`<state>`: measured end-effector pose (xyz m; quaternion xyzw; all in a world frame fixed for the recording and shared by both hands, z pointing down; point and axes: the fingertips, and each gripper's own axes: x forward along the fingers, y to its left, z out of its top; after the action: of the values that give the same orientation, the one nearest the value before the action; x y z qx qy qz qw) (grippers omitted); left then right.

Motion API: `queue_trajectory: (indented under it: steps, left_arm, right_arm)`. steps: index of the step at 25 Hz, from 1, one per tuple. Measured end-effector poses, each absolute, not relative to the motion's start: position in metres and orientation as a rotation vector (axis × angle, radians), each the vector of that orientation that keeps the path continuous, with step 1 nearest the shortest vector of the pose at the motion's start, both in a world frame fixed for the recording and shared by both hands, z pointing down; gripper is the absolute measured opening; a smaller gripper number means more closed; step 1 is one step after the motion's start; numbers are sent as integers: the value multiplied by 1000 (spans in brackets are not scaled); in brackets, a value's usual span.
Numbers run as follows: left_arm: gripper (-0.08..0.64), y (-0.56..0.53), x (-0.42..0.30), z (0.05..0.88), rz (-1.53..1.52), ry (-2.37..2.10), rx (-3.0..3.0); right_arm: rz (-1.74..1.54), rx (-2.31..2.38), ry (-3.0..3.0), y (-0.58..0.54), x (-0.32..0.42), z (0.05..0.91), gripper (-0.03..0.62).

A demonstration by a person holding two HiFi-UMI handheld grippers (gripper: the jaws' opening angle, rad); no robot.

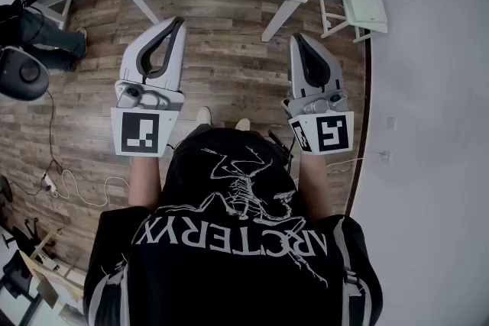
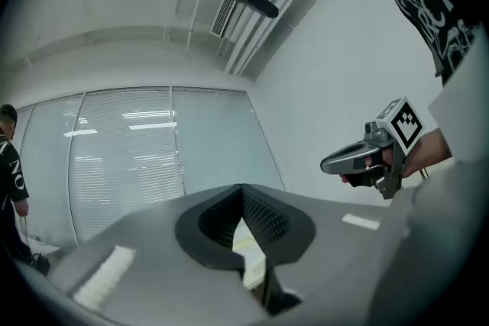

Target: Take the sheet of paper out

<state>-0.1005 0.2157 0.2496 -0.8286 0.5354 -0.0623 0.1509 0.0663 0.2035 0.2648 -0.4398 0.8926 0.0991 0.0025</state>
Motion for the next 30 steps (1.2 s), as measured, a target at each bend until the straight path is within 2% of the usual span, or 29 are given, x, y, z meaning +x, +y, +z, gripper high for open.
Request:
queue_trajectory:
  steps: [9,22,30]
  left_arm:
    - [11,206,-90,250,-188,1532,-2381]
    - [11,171,-66,278,-229,1644,-2353]
    - [11,93,-59,290,-248,1627,-2382]
  right_arm:
    - [286,-1352,2834,197,70,272,11]
    - [204,-1342,2864,169,116,295,12]
    - [137,-1318,2875,94,114,312,12]
